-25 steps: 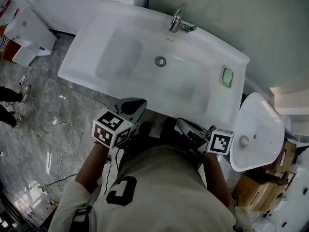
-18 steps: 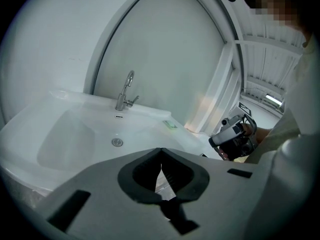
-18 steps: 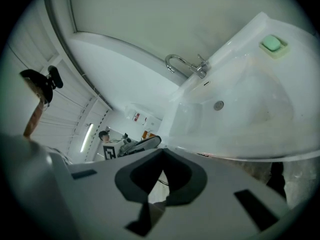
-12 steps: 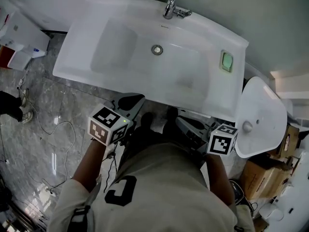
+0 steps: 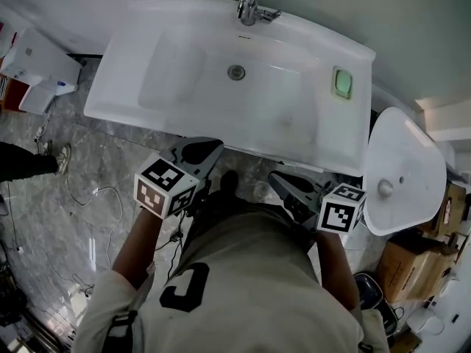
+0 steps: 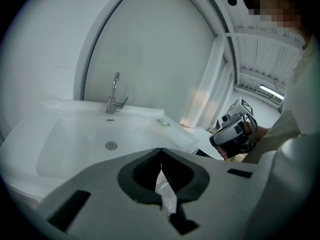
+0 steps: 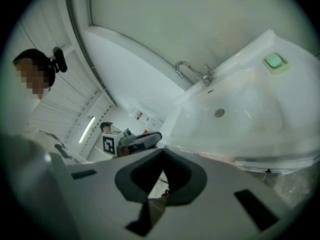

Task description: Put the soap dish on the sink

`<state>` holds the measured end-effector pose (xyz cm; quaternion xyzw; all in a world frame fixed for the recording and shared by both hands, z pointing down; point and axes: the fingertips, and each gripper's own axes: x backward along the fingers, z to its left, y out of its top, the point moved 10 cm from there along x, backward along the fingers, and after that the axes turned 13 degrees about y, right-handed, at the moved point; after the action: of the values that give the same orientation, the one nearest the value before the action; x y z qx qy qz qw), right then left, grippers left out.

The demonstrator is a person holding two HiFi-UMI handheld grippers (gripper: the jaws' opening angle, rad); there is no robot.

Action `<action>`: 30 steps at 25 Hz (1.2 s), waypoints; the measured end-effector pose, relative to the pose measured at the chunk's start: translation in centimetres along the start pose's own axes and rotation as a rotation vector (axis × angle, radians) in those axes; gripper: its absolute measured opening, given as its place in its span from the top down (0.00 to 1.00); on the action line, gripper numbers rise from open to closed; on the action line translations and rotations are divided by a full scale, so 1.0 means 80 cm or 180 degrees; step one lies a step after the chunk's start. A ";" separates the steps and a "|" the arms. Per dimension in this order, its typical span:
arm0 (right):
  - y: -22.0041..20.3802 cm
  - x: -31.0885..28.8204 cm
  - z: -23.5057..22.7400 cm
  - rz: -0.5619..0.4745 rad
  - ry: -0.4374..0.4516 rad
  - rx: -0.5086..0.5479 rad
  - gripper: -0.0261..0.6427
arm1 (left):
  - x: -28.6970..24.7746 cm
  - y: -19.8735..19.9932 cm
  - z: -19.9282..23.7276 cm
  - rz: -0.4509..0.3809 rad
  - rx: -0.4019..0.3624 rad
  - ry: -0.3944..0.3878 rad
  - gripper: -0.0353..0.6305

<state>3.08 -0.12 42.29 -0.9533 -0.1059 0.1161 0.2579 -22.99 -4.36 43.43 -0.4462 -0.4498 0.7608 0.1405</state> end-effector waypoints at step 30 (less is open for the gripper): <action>-0.117 0.167 0.023 -0.0123 0.0264 -0.0118 0.95 | 0.040 -0.060 -0.188 0.0196 -0.0088 0.0306 0.92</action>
<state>13.93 12.10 43.37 -0.9597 -0.1156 0.0695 0.2465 -13.61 8.68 42.55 -0.4978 -0.4391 0.7361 0.1323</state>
